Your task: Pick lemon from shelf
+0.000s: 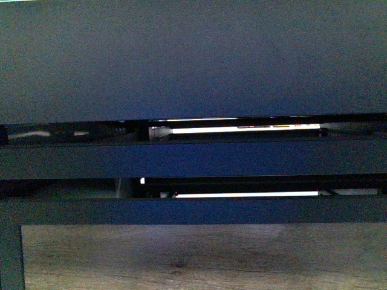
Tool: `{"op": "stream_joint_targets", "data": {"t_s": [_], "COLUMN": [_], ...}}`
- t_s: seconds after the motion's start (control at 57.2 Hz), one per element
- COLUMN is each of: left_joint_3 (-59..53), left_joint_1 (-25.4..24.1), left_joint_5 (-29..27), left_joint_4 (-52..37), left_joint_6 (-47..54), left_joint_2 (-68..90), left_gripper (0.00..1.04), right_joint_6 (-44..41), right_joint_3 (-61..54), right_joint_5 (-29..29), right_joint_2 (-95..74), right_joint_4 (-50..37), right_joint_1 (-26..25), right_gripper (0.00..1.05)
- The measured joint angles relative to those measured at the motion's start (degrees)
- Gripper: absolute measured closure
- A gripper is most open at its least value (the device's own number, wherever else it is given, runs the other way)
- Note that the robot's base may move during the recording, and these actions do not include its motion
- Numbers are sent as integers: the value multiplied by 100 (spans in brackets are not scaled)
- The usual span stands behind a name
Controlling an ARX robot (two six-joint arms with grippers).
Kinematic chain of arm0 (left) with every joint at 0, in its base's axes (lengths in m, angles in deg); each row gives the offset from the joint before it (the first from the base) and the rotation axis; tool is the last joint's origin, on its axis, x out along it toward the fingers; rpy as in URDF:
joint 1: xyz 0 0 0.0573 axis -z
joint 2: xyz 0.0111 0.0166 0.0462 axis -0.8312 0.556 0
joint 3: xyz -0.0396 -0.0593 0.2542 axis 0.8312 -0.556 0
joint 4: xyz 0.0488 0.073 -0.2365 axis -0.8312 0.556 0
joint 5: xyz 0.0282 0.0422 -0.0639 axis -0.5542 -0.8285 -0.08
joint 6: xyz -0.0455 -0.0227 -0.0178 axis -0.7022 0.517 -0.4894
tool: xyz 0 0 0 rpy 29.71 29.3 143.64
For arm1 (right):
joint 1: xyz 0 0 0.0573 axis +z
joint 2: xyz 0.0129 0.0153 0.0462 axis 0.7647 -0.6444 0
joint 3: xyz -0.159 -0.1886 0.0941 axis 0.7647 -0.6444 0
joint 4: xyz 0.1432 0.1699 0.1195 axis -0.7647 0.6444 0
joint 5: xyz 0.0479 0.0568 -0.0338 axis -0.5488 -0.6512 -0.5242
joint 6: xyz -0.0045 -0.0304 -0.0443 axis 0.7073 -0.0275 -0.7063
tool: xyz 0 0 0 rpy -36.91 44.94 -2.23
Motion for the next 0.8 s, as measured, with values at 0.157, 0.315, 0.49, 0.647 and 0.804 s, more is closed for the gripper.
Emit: {"op": "stream_joint_targets", "data": {"t_s": [0.157,0.315,0.49,0.647,0.804], "left_joint_3": [0,0,0,2,0], "left_joint_1": [0,0,0,0,0], "left_joint_5": [0,0,0,0,0], "left_joint_4": [0,0,0,0,0], "left_joint_6": [0,0,0,0,0], "left_joint_2": [0,0,0,0,0], "left_gripper": [8,8,8,8,8], "right_joint_6": [-2,-2,-2,0,-2], "right_joint_3": [0,0,0,0,0], "right_joint_5": [-2,-2,-2,-2,-2], "right_joint_2": [0,2,2,2,2], "right_joint_4": [0,0,0,0,0], "right_joint_1": [0,0,0,0,0], "right_gripper": [2,2,2,2,2]}}
